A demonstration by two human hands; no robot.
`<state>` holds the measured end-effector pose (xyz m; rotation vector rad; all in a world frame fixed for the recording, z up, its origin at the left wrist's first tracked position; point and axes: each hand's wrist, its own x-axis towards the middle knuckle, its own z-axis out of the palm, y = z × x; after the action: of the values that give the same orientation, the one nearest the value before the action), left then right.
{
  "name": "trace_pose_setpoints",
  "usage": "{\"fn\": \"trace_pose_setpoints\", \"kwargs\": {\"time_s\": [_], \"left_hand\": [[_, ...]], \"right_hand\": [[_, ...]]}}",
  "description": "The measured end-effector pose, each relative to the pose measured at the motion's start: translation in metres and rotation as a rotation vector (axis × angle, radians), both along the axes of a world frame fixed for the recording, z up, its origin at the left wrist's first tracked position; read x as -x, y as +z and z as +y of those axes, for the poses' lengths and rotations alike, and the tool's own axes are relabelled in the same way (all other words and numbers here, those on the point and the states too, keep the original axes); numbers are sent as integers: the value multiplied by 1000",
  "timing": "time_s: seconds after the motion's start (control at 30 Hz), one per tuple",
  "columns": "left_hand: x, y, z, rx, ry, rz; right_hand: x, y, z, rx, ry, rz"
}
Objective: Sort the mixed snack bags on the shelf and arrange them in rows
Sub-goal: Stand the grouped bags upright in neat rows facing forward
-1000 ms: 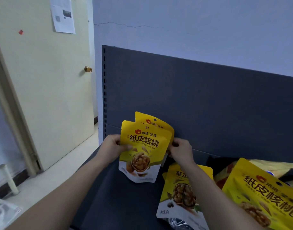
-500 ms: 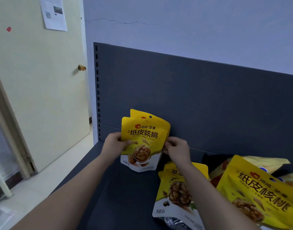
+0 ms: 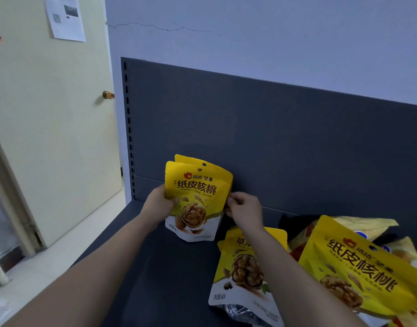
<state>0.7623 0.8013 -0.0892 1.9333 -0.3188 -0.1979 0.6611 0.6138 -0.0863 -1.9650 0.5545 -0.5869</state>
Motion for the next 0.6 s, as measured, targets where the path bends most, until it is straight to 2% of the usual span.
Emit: {"fn": "trace_pose_setpoints", "kwargs": {"time_s": [0.33,0.43,0.5,0.57,0.6], "left_hand": [[12,-3,-1,10,75,-89],[24,3,-2,-50,218,-248],[40,8,-5,-70,335,-433],[60,8,-11,-55,331,-602],[69,5,-15,-56,258,-626]], "right_hand": [[5,0,-1,-42,40,77],[24,8,-1,12,25,104],[41,11,-4,93,20,129],[58,10,-8,191,23,164],[65,7,-10,234,20,196]]}}
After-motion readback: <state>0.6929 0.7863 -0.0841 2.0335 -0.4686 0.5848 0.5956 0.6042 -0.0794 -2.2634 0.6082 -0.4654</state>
